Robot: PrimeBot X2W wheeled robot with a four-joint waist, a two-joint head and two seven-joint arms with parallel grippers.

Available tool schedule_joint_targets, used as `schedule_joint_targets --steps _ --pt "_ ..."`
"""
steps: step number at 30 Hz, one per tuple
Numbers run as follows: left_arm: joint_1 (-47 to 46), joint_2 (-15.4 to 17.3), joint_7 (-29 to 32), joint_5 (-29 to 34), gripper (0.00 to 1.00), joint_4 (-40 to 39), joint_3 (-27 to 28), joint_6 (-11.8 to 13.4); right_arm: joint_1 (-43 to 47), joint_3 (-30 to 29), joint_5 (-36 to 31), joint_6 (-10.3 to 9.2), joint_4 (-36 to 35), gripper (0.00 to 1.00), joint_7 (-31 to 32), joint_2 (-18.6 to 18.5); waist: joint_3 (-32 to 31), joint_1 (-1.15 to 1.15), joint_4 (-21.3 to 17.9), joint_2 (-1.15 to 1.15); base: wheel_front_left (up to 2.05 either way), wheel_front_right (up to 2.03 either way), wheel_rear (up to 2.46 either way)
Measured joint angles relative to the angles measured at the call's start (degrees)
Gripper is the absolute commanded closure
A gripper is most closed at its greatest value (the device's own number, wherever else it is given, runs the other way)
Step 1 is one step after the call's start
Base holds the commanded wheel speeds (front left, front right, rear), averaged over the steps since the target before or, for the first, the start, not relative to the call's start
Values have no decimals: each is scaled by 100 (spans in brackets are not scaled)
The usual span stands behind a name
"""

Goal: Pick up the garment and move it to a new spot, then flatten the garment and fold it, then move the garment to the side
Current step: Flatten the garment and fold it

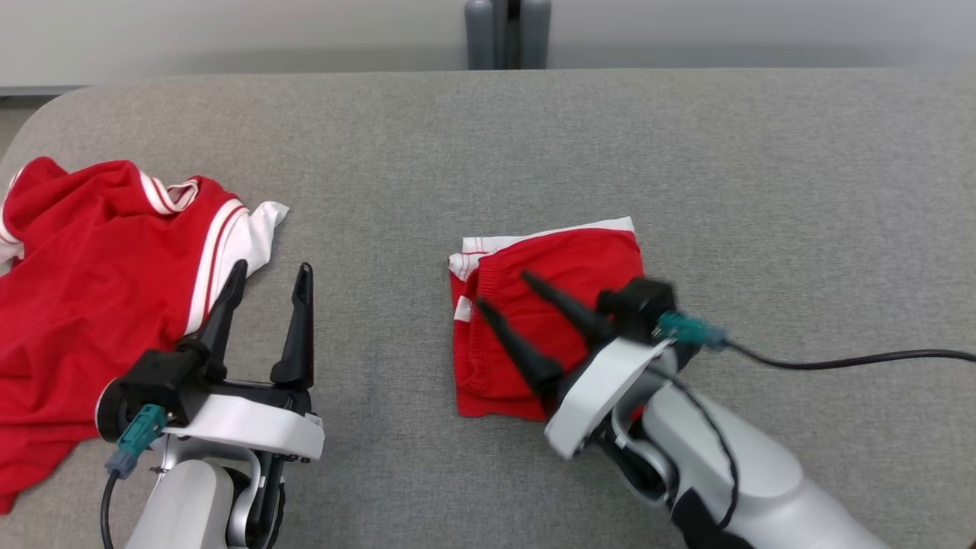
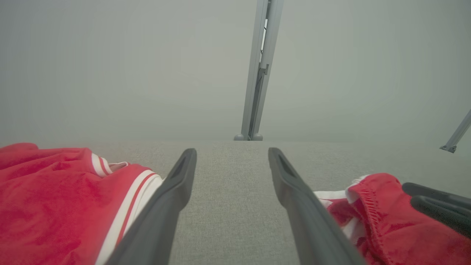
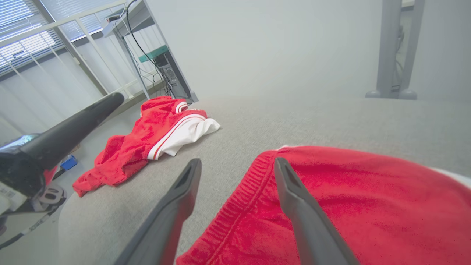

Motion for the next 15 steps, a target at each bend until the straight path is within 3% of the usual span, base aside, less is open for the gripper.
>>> schedule_joint_targets --steps 15 --pt "219 -31 0 32 0 -267 458 255 1262 -3396 -2142 0 -1251 0 -16 0 -375 0 -346 0 0 0 0"
